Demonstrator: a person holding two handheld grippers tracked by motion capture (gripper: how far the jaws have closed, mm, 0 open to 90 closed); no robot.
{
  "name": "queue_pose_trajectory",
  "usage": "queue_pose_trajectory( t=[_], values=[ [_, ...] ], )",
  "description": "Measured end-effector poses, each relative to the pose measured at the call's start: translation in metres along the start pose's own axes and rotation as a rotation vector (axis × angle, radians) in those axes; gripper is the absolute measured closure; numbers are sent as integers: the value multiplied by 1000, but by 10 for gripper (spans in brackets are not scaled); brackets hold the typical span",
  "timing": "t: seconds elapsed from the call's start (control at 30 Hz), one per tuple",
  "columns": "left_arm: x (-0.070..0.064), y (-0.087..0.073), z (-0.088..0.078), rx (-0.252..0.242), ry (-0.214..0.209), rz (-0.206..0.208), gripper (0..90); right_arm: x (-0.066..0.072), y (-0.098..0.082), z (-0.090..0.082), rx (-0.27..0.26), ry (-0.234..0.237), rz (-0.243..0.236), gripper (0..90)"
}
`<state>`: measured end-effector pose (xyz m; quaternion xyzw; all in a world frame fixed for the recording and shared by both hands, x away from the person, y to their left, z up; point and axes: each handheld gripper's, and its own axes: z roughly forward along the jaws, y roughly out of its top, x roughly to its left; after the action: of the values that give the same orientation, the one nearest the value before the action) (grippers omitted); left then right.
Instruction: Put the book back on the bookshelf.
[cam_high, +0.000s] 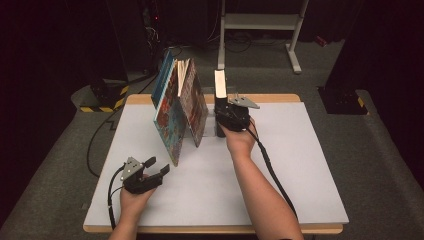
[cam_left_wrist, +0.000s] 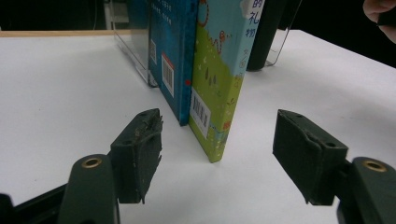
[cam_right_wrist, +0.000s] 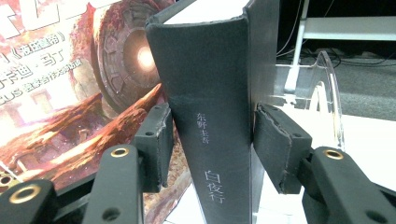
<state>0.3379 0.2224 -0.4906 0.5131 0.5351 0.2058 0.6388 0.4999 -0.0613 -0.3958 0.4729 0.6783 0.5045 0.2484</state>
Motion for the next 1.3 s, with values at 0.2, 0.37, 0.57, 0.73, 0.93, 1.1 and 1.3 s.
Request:
queue_pose_trajectory(
  t=[0.2, 0.37, 0.57, 0.73, 0.93, 1.1, 1.3],
  values=[
    [0, 0, 0, 3, -1, -1, 326, -2, -1, 0, -6, 9, 5, 471],
    [0, 0, 0, 8, -2, 8, 326, -4, -1, -1, 0, 28, 18, 433],
    [0, -1, 0, 13, -3, 23, 325, -5, -1, -3, 18, 57, -3, 320],
    [-1, -2, 1, 14, -3, 17, 324, -7, 0, -8, 28, 64, -8, 248],
    [-2, -3, 1, 23, 0, 27, 323, -9, -1, -20, 18, 60, -28, 208],
    [-1, -4, 2, 36, 7, 31, 314, -12, -7, -35, 12, 61, -52, 189],
    [-3, -3, 1, 48, 16, 61, 297, -20, -22, -55, 35, 42, -62, 187]
  ],
)
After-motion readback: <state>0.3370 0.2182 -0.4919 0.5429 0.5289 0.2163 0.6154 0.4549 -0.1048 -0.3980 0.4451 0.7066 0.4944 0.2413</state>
